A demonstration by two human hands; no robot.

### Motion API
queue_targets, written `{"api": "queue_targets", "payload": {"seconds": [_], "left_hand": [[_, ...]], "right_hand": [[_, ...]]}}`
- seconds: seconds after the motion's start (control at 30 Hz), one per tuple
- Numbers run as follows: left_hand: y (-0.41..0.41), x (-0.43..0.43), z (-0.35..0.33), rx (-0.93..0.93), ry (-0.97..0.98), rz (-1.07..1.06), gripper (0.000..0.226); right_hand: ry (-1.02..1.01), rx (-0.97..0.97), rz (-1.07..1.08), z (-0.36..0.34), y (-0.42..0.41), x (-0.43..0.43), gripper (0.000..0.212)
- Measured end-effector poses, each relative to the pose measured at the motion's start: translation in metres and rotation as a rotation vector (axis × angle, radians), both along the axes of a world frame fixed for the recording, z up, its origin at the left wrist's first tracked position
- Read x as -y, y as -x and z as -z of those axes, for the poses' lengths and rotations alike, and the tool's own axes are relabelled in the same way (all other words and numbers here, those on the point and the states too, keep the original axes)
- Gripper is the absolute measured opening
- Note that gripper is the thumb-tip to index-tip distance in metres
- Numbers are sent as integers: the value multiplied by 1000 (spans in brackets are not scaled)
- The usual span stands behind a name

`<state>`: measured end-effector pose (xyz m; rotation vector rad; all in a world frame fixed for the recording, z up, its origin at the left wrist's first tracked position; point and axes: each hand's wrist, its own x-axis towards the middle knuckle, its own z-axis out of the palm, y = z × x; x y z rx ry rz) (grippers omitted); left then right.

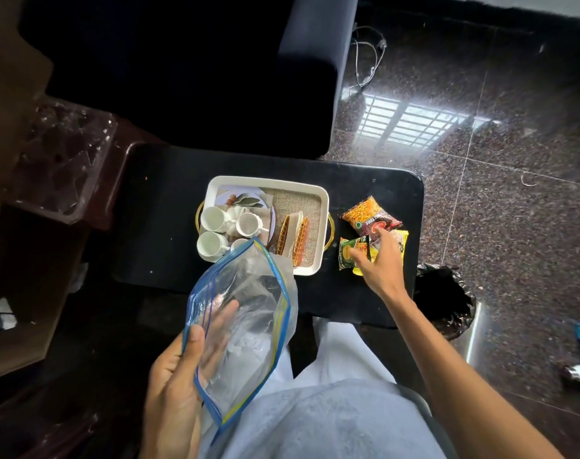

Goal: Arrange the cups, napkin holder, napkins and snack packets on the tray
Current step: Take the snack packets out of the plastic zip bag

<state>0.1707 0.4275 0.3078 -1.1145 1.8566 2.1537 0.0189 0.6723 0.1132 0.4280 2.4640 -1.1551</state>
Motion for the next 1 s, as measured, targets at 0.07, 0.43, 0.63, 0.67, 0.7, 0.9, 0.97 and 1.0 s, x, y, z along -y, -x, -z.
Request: {"api": "queue_targets", "payload": {"seconds": [0.07,0.43,0.63,0.67,0.7,0.9,0.97,1.0], "left_hand": [[4,-5,-1,0,-4,7,40],[39,-32,-22,-76,-128,257,35],[63,-17,-26,-182,272,621,33],[63,-9,-27,-226,321,519,32],[61,1,-25,-265,377,371,34],[33,26,0,124,-97,52,53],[42,25,3,182,-388,103,72],[49,27,4,158,-493,118,80]], "right_hand": [[190,-139,-160,-44,-11,7,78],[487,-402,-581,-147,-52,39,94],[347,-610,-400,-158,-45,56,37],[339,-625,-286,-160,-43,59,36],[360,-624,-140,-162,-42,62,35],[698,-457,425,-186,-45,108,22],[764,-277,386,-190,-55,128,20],[827,-143,364,-192,-60,137,24]]}}
